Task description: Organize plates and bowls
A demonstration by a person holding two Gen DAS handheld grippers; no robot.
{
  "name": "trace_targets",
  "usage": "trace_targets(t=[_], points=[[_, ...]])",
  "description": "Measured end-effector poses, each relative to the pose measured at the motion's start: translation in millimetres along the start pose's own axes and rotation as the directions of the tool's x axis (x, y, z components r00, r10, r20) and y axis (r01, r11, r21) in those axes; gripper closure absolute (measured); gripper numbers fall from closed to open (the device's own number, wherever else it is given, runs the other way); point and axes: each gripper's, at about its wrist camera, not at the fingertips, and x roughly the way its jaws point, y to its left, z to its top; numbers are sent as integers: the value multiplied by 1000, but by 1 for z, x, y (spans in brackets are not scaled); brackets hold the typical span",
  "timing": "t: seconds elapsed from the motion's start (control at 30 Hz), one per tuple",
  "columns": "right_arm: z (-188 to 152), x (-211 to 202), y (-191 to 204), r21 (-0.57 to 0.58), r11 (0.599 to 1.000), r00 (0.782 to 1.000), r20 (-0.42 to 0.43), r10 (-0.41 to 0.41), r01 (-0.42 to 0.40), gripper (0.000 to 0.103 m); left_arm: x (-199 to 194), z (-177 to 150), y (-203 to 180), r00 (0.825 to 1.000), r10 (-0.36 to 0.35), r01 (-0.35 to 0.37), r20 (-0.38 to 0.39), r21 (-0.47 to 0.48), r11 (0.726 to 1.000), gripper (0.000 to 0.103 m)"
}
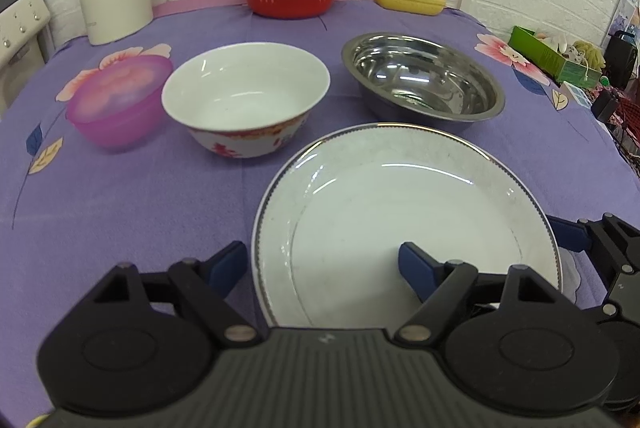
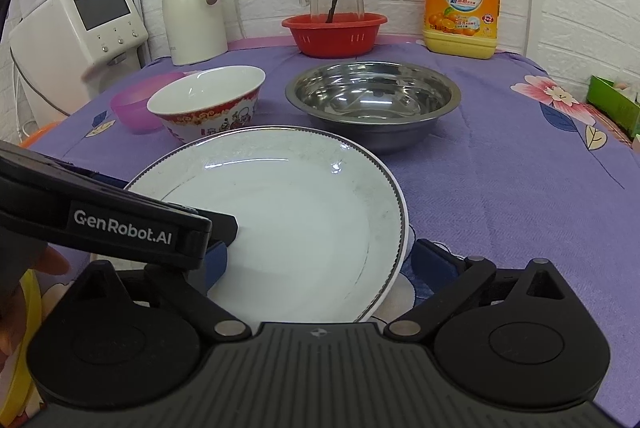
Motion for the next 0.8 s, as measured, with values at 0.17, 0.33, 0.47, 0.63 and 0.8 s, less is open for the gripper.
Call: trace_targets(t=[0.17, 0.33, 0.47, 0.63, 0.8], points=[[0, 0, -1, -4, 1000, 1000, -1, -2, 2, 0, -2, -1, -3, 1000, -23, 23, 14, 25, 999, 32], [0, 0, 6, -16, 1000, 1000, 5, 2, -2, 0, -4, -3, -3, 1000, -11, 11, 28, 8, 1000, 40], [0, -7, 9, 9, 1000, 1000, -8, -17, 17, 0, -19, -10, -2, 999, -28, 28, 38, -19, 999, 50], [-1, -44, 26, 12, 1000, 999, 45, -19, 19, 0, -60, -18, 5, 994, -38, 42, 106, -37, 998, 50], [2, -78, 62, -46, 999, 994, 109, 15, -10, 0, -112, -38, 28, 984, -2, 15, 176, -76, 997, 51]])
